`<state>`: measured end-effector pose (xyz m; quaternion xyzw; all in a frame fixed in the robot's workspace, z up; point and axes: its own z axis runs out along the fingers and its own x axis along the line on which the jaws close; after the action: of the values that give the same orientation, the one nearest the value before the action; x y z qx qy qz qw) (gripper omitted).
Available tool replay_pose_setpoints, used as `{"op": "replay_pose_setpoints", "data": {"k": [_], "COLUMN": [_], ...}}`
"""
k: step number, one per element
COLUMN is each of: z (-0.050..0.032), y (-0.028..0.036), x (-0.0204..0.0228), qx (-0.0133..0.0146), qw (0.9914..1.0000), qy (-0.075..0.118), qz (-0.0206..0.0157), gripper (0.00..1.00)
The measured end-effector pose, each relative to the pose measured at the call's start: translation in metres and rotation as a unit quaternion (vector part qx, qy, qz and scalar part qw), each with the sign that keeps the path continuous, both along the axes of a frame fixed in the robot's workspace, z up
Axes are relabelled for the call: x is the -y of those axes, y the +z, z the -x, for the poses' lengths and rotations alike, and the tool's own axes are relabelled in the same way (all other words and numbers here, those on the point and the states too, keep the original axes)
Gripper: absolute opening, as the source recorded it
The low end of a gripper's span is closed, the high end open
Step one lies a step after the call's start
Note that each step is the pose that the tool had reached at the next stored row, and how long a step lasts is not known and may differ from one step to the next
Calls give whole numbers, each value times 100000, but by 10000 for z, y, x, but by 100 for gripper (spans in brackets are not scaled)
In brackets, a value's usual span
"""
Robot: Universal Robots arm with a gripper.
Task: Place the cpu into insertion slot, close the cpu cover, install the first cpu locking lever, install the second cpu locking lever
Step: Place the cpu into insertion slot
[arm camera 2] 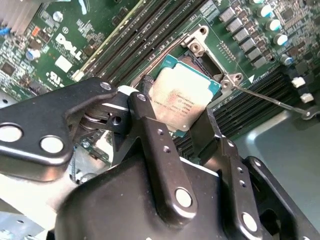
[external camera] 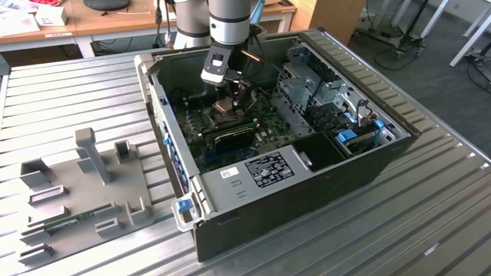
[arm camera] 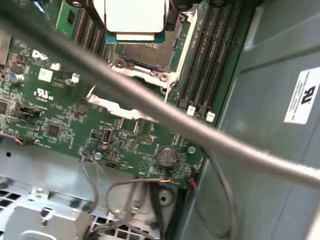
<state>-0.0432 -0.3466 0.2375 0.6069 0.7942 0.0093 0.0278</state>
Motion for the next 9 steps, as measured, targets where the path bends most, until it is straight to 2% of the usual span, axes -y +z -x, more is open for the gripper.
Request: {"op": "replay_pose_setpoints", "data": {"k": [2,6,9], "z": [0,0,0], "y": [-1,-1,-4], "x": [0,0,-32], "qx": [2,1,1], "qw": [99995,99994,99994], "qy": [-1027,-1110,-1116], "qz": [-5,-3,-1], "gripper": [54,54,54]}}
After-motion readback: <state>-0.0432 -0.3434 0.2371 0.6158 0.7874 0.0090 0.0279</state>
